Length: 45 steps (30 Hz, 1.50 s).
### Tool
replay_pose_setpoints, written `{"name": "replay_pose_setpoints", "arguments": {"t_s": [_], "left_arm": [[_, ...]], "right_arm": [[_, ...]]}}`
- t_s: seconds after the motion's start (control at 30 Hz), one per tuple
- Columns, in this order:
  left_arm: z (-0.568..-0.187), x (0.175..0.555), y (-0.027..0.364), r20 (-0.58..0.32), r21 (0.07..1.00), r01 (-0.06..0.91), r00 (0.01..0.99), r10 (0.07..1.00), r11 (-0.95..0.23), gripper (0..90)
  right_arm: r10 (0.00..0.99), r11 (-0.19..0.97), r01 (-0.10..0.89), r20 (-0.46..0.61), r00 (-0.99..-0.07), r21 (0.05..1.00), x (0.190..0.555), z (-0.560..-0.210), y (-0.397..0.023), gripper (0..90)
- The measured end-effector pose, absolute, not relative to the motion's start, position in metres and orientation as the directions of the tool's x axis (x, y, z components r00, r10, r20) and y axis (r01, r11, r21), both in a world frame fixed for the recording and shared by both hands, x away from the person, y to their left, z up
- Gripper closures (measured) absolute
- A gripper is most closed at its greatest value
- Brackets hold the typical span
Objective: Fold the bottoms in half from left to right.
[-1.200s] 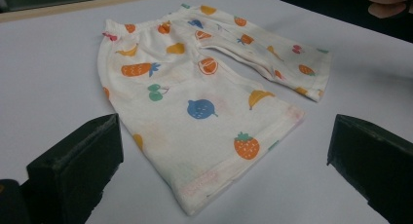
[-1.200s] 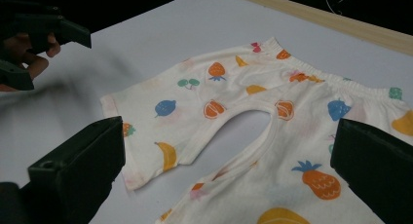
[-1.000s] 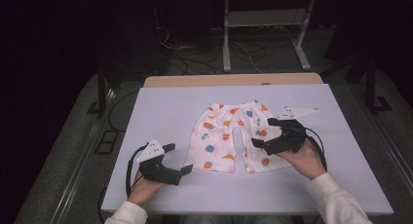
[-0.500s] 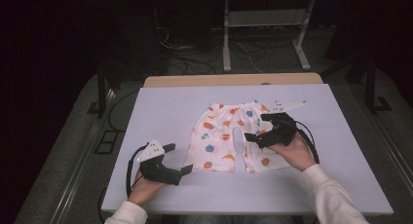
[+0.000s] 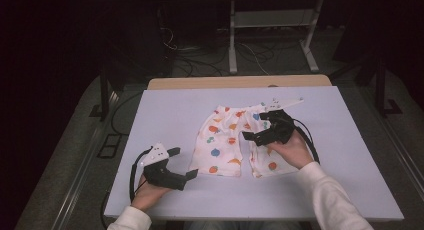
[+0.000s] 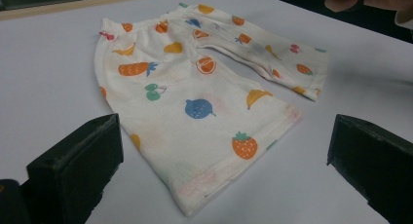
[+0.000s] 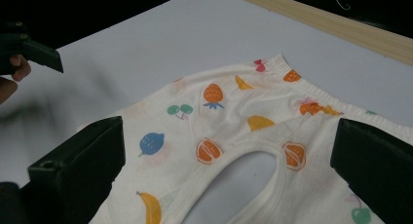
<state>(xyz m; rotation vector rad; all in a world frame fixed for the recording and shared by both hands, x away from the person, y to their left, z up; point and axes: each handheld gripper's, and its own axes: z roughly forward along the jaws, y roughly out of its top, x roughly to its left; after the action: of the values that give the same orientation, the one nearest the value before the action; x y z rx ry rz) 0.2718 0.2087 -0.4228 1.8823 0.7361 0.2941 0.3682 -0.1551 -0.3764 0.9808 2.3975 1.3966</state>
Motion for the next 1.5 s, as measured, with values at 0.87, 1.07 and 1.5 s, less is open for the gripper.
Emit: {"name": "replay_pose_setpoints", "arguments": {"t_s": [0.87, 1.07, 1.5], "left_arm": [[-0.423, 0.272, 0.209, -0.138, 0.897, 0.36, 0.779, 0.612, -0.256, 0.0], [-0.423, 0.272, 0.21, -0.139, 0.897, 0.361, 0.778, 0.613, -0.254, 0.0], [-0.423, 0.273, 0.21, -0.141, 0.898, 0.361, 0.778, 0.612, -0.253, 0.0]], "right_arm": [[0.66, 0.331, 0.469, 0.154, -0.735, 0.819, 0.408, -0.373, -0.129, 0.0], [0.664, 0.339, 0.466, 0.143, -0.734, 0.817, 0.418, -0.37, -0.123, 0.0], [0.67, 0.34, 0.476, 0.147, -0.728, 0.811, 0.441, -0.372, -0.105, 0.0]]}}
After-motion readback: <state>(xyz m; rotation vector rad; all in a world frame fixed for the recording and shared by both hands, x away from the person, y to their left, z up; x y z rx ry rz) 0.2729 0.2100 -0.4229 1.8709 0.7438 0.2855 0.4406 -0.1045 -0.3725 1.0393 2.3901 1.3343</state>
